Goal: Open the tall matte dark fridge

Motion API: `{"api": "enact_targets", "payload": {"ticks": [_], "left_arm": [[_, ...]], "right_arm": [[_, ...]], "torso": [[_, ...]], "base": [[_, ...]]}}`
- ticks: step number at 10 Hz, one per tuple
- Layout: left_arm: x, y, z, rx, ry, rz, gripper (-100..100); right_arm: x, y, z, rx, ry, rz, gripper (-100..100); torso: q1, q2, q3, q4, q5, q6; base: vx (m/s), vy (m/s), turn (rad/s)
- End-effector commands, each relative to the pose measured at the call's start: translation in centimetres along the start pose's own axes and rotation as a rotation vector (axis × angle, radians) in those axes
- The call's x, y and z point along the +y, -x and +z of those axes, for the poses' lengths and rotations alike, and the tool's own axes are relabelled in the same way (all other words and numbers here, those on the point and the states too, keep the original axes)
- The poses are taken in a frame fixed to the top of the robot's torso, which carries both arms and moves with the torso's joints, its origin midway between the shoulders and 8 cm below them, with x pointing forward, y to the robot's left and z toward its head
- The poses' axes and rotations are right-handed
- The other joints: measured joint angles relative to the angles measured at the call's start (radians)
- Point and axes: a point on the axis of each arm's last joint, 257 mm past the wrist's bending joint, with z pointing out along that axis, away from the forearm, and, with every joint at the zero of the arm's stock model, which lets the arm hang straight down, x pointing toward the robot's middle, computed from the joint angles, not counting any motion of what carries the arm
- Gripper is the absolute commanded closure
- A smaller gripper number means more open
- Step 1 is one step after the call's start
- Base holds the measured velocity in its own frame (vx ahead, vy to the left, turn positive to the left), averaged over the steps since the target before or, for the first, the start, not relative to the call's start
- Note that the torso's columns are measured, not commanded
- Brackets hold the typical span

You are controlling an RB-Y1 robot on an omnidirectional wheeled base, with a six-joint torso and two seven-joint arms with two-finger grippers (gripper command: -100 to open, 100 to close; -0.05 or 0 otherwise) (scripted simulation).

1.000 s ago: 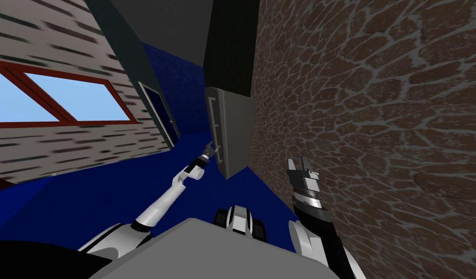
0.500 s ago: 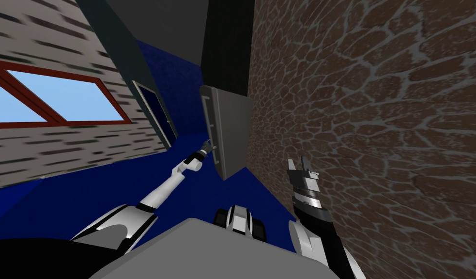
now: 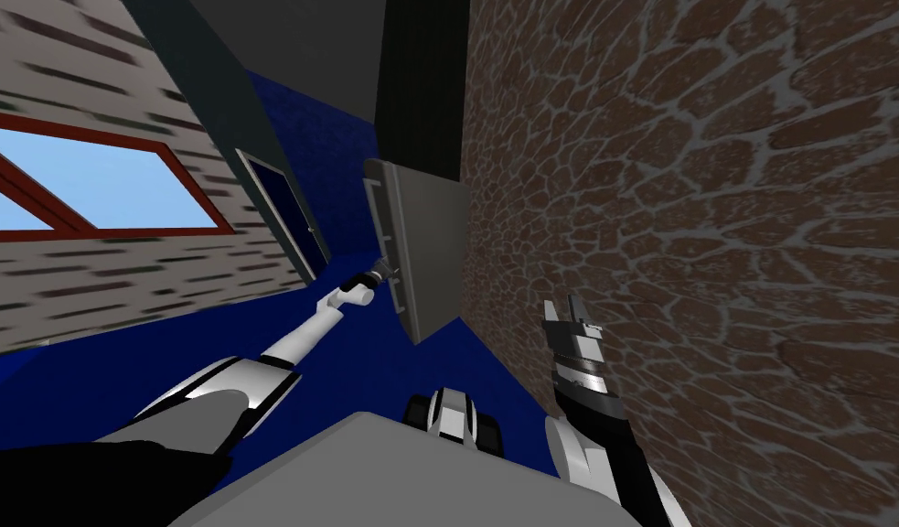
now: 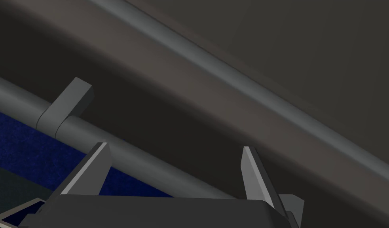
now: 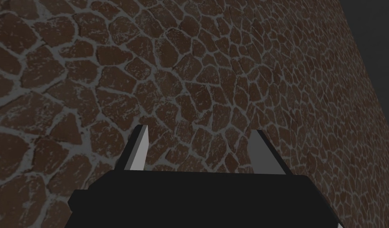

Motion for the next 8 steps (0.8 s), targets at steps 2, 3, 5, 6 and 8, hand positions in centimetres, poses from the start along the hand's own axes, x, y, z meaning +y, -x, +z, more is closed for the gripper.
{"api": "enact_targets", "payload": {"ticks": [2,3,5,6,8], "left_arm": [[-2.4,4.0,0.6,-0.088,0.008,-0.029,-100],[-4.2,5.4,0.9,-0.122,0.002,-0.045,-100],[-6.0,7.4,1.0,-0.17,-0.004,-0.063,-100],[-7.8,8.9,0.9,-0.206,-0.013,-0.081,-100],[-9.4,10.7,0.7,-0.248,-0.023,-0.1,-100]], "right_arm": [[0.0,0.0,0.0,0.0,0.0,0.0,0],[0.0,0.0,0.0,0.0,0.0,0.0,0],[0.0,0.0,0.0,0.0,0.0,0.0,0],[0.0,0.0,0.0,0.0,0.0,0.0,0],[0.0,0.0,0.0,0.0,0.0,0.0,0]], "torso": [[0.005,0.004,0.002,0.001,0.002,0.0],[0.004,0.004,0.002,0.001,0.001,0.0],[-0.001,0.0,0.0,0.0,0.0,0.0],[0.0,0.001,0.0,0.0,0.0,0.0],[0.0,0.001,0.001,0.0,0.0,0.0]], "base": [[0.055,-0.059,-0.013],[0.052,-0.059,-0.013],[0.082,-0.092,-0.011],[0.081,-0.083,-0.016],[0.068,-0.101,-0.006]]}}
